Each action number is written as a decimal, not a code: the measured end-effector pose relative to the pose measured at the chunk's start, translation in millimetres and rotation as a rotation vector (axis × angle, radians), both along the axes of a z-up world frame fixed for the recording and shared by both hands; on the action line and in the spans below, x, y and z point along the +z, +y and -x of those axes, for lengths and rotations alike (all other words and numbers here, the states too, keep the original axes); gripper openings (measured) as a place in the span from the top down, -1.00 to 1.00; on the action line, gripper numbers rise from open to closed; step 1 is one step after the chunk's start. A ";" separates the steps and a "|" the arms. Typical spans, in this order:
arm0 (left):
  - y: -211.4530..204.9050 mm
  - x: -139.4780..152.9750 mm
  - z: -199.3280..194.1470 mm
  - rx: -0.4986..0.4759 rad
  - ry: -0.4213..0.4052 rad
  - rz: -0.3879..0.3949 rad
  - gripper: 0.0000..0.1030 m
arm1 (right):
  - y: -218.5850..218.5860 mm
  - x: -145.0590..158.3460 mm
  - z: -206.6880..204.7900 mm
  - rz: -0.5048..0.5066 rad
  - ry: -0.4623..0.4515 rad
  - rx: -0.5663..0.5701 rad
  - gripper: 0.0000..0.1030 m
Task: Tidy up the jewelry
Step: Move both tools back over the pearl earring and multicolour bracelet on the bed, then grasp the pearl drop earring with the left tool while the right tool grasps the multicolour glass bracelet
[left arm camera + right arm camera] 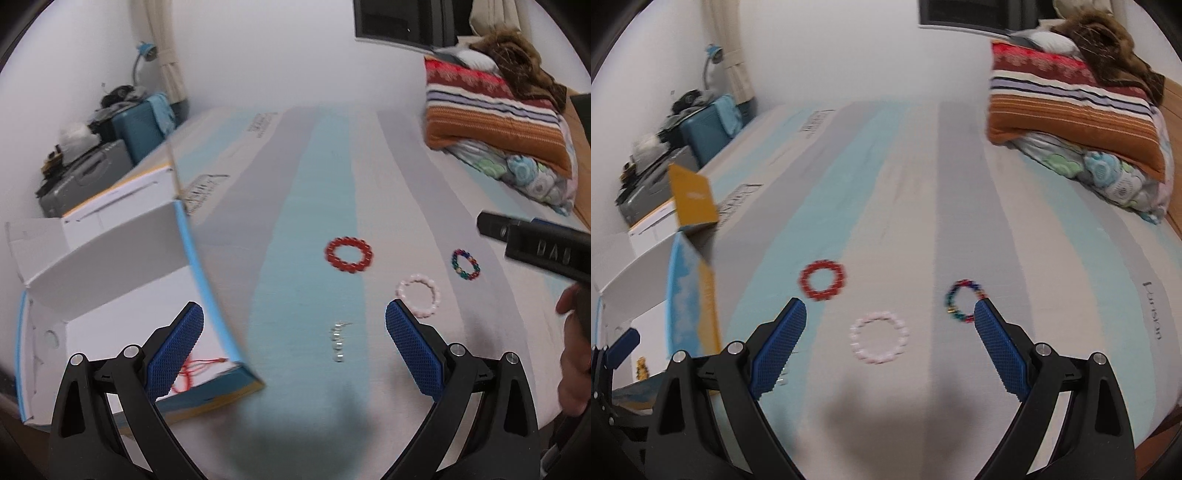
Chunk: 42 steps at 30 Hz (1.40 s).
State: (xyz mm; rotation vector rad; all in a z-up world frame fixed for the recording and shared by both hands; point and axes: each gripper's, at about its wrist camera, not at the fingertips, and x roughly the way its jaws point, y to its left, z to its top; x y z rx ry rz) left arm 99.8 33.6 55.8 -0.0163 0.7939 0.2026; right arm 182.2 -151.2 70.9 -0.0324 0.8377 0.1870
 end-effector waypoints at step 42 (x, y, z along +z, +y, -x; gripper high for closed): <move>-5.8 -141.4 -96.7 -0.001 0.324 0.173 -0.30 | -63.2 -159.9 -138.0 0.069 0.299 -0.096 -0.22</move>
